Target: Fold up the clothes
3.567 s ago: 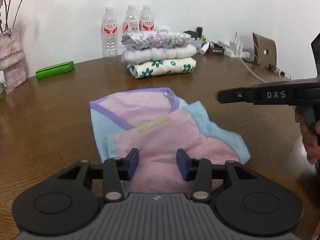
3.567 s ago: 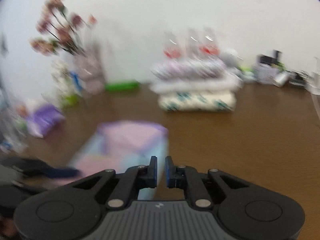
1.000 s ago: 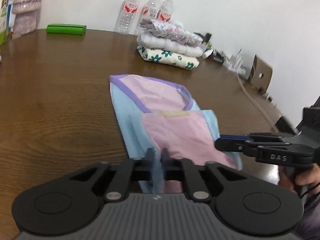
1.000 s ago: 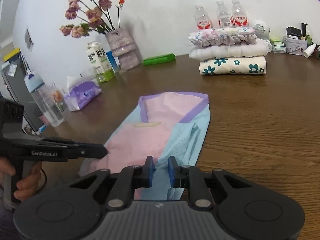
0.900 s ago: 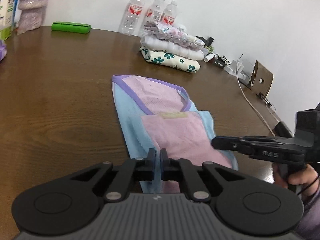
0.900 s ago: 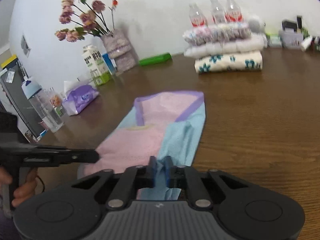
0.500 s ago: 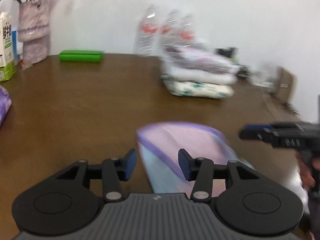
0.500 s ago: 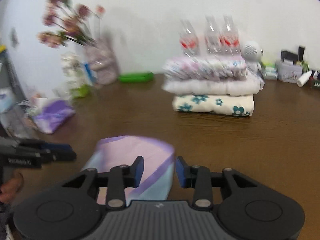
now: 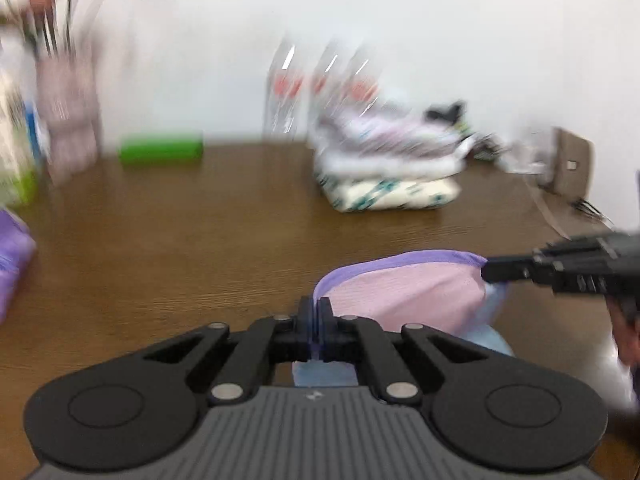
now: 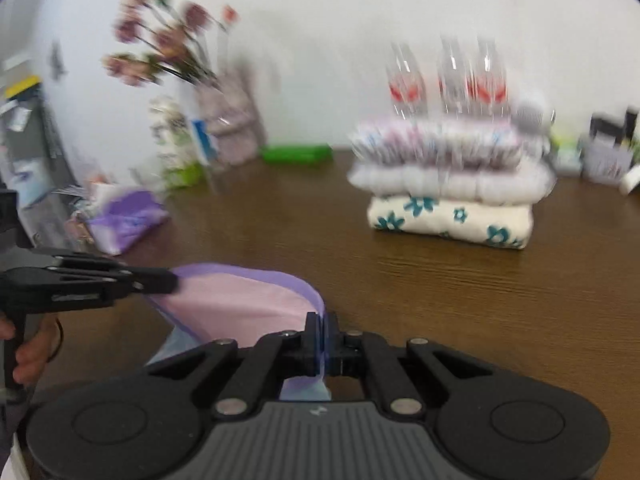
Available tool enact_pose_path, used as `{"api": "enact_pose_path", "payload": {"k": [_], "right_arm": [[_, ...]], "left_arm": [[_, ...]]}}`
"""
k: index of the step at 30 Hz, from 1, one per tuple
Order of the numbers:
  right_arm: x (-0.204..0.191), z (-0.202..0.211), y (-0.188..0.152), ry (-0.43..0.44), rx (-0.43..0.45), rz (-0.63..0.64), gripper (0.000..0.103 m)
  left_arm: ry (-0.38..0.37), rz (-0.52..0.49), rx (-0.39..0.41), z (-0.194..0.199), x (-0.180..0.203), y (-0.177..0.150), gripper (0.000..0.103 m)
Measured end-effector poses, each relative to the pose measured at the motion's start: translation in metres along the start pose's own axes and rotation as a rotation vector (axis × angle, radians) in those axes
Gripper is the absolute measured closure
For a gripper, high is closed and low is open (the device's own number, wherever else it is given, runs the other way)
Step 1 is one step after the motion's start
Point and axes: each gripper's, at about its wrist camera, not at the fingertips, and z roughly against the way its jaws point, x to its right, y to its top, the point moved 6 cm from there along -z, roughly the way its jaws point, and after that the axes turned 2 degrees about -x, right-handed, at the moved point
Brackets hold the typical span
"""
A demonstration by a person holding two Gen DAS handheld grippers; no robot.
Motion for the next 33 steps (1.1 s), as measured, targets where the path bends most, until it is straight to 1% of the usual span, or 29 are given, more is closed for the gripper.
{"api": "enact_pose_path", "payload": {"k": [1,2,3,4,5,6,7,8,10,11,14,15,16,17,18,19,21,22,23,24,25,26,27,28,29,30,31,32,33], "right_arm": [[-0.008,0.017,-0.015,0.005,-0.005,0.011,0.101],[-0.016,0.03,-0.035,0.004,-0.034,0.025,0.1],[-0.021,0.041,-0.055,-0.002,-0.07,0.026,0.094],[-0.024,0.052,-0.069,0.0,-0.088,0.004,0.09],[-0.025,0.063,-0.081,0.006,-0.096,-0.025,0.09],[-0.027,0.074,-0.088,0.015,-0.085,-0.053,0.083],[-0.028,0.08,-0.089,0.025,-0.058,-0.068,0.075],[-0.03,0.084,-0.087,0.035,-0.028,-0.076,0.072],[-0.032,0.077,-0.077,0.024,0.013,-0.079,0.071],[-0.033,0.068,-0.071,0.009,0.027,-0.078,0.071],[-0.042,0.032,-0.055,-0.016,0.058,-0.078,0.073],[-0.045,0.019,-0.052,-0.027,0.059,-0.08,0.076],[-0.048,0.008,-0.052,-0.038,0.053,-0.078,0.079],[-0.053,0.0,-0.053,-0.048,0.026,-0.06,0.08],[-0.058,-0.007,-0.056,-0.059,-0.009,-0.037,0.08],[-0.063,-0.009,-0.06,-0.063,-0.025,-0.007,0.079],[-0.068,-0.003,-0.068,-0.068,-0.037,0.038,0.077],[-0.068,0.002,-0.069,-0.068,-0.03,0.033,0.077],[-0.067,0.008,-0.068,-0.068,-0.017,0.016,0.076],[-0.066,0.015,-0.068,-0.067,-0.004,0.0,0.074],[-0.065,0.019,-0.067,-0.076,0.008,-0.017,0.071],[-0.065,0.022,-0.066,-0.09,0.019,-0.034,0.064],[-0.066,0.023,-0.067,-0.105,0.025,-0.032,0.058],[-0.068,0.023,-0.068,-0.121,0.028,-0.021,0.055],[-0.069,0.02,-0.07,-0.134,0.028,-0.017,0.053],[-0.07,0.015,-0.073,-0.147,0.019,-0.022,0.048],[-0.07,0.01,-0.078,-0.16,0.005,-0.031,0.048],[-0.071,0.006,-0.081,-0.179,-0.005,-0.026,0.048],[-0.073,0.005,-0.084,-0.195,0.006,-0.008,0.047]], "left_arm": [[-0.014,-0.006,-0.001,0.017,0.007,-0.018,0.1],[-0.038,0.014,-0.03,0.028,0.009,-0.042,0.099],[-0.061,0.034,-0.059,0.039,0.012,-0.065,0.098],[-0.09,0.074,-0.089,0.047,0.01,-0.084,0.098],[-0.124,0.134,-0.12,0.053,0.005,-0.099,0.093],[-0.141,0.196,-0.132,0.06,-0.004,-0.109,0.089],[-0.131,0.245,-0.114,0.068,-0.013,-0.109,0.077],[-0.12,0.268,-0.079,0.074,-0.019,-0.103,0.067],[-0.108,0.26,0.002,0.076,-0.02,-0.081,0.066],[-0.082,0.224,0.035,0.071,-0.013,-0.067,0.066],[0.051,0.049,0.124,0.036,0.021,-0.042,0.061],[0.081,-0.005,0.123,0.022,0.031,-0.039,0.061],[0.105,-0.038,0.101,0.007,0.037,-0.039,0.065],[0.121,-0.052,0.058,-0.007,0.038,-0.042,0.076],[0.139,-0.059,0.015,-0.019,0.037,-0.046,0.078],[0.148,-0.051,-0.002,-0.024,0.033,-0.051,0.077],[0.102,-0.013,0.0,-0.019,0.024,-0.054,0.074],[0.054,-0.001,-0.001,-0.015,0.022,-0.053,0.068],[0.004,0.005,0.007,-0.008,0.019,-0.052,0.058],[-0.032,0.006,0.017,-0.003,0.015,-0.048,0.052],[-0.037,-0.003,0.027,0.0,0.01,-0.041,0.041],[-0.024,-0.02,0.036,-0.001,0.005,-0.034,0.031],[-0.017,-0.044,0.039,-0.006,0.001,-0.028,0.028],[-0.031,-0.072,0.026,-0.015,-0.002,-0.023,0.027],[-0.064,-0.063,-0.012,-0.027,-0.007,-0.021,0.026],[-0.1,-0.021,-0.064,-0.041,-0.014,-0.02,0.026],[-0.136,0.021,-0.117,-0.054,-0.02,-0.018,0.026],[-0.149,0.051,-0.146,-0.062,-0.024,-0.018,0.026],[-0.15,0.049,-0.14,-0.062,-0.024,-0.018,0.026]]}}
